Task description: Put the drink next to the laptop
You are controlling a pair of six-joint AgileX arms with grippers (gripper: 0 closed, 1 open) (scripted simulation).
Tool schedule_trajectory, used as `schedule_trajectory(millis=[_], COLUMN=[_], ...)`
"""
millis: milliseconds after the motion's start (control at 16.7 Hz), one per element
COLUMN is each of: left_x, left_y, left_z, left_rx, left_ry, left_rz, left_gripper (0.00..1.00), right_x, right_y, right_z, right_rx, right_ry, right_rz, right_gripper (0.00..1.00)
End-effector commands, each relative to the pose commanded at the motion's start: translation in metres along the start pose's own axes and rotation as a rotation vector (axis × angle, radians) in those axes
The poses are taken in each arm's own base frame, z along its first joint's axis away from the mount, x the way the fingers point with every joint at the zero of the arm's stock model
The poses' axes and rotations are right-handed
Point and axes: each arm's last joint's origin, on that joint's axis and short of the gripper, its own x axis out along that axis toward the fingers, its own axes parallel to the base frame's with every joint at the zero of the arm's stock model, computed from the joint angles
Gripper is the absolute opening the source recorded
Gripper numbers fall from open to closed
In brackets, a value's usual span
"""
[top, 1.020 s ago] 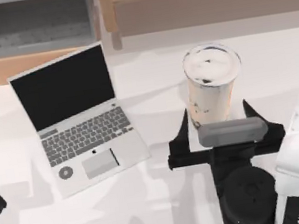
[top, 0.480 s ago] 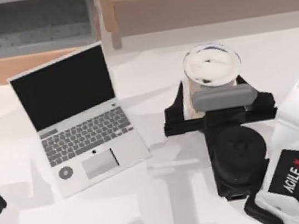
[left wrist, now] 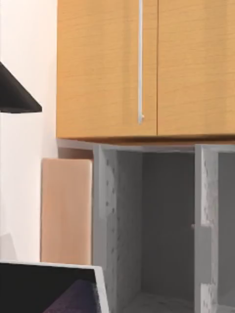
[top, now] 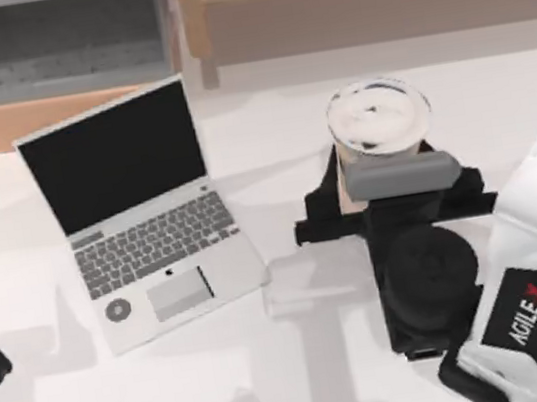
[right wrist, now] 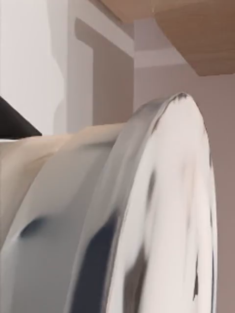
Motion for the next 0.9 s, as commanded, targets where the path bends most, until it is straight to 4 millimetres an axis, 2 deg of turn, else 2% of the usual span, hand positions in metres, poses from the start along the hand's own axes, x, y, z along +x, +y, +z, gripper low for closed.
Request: schedule_trajectory(millis=[360,900], left_x=[0.0000,0.0000], left_y=[0.0000,0.0000], left_z=[0.0000,0.0000], left_rx=[0.000,0.000], left_ry=[0.000,0.000], left_rz=[0.000,0.000], left_gripper=[1.00,1.00], right_x=[0.0000,-0.0005], right_y=[0.0000,0.0002], right_z=[0.0000,0.0006], right_rx=[0.000,0.002], right_ry=[0.000,-0.001], right_rz=[0.000,0.001], right_gripper=[0.02,0.00])
